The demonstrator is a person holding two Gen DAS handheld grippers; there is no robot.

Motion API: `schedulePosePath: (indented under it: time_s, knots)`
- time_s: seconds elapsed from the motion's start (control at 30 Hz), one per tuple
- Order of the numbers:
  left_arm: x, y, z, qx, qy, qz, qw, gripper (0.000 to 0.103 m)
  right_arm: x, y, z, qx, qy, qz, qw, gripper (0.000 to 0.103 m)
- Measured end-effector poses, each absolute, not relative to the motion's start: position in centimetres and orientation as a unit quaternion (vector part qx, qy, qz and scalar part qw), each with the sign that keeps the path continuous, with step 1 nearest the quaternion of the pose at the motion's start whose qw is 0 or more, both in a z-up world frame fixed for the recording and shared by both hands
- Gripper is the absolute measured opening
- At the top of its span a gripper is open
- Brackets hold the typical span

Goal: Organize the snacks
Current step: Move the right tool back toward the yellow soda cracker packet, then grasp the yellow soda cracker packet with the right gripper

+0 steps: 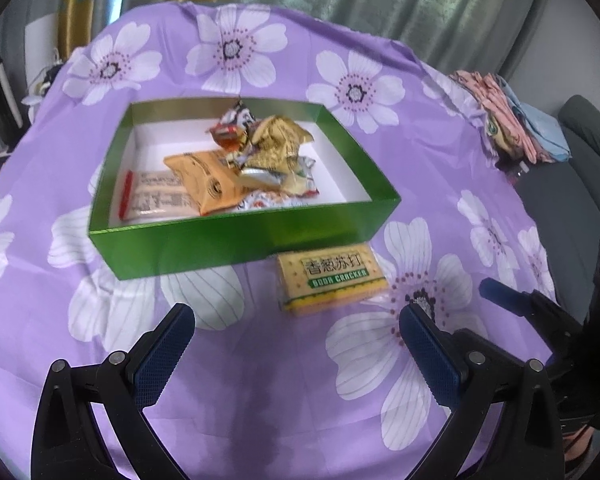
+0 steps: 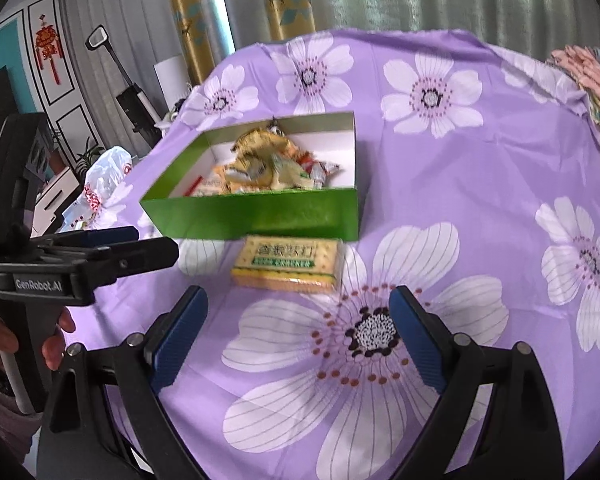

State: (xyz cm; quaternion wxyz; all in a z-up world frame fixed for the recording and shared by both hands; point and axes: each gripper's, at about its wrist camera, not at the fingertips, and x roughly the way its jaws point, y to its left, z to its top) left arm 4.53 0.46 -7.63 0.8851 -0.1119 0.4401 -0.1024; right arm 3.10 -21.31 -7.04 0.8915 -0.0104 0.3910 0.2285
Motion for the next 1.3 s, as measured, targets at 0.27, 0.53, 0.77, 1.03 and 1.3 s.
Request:
schedulePosePath:
  time_s: [0.27,0.53,0.77,1.03,1.3]
  knots:
    - [5.8,-0.1,-9.5,-0.114,0.462,-0.114,0.872,0.102,4.0,-21.0,-9.0,-0.016,0.41,0.23,0.882,0.093]
    - [7.0,-0.4,-10.6,-0.112,0.472,-0.122,0.866,0.102,5.0,-21.1,-10.5,-0.012,0.423,0.235,0.875,0.093]
    - [7.9,-0.8,-11.7,-0.115,0.482,-0.13,0.859,0.102,5.8,-21.5,-11.5,-0.007,0.432,0.241,0.869,0.093]
    - [9.4,-1.3,-13.0,-0.127,0.488,-0.14,0.852,0.102,6.9,-20.1,-12.4,-0.034,0.435,0.26,0.861,0.086]
    - [10.7,-1.6,-13.8,-0.149,0.487,-0.143,0.849,0.102,9.1,-19.1,-14.0,-0.065,0.453,0.269,0.848,0.074]
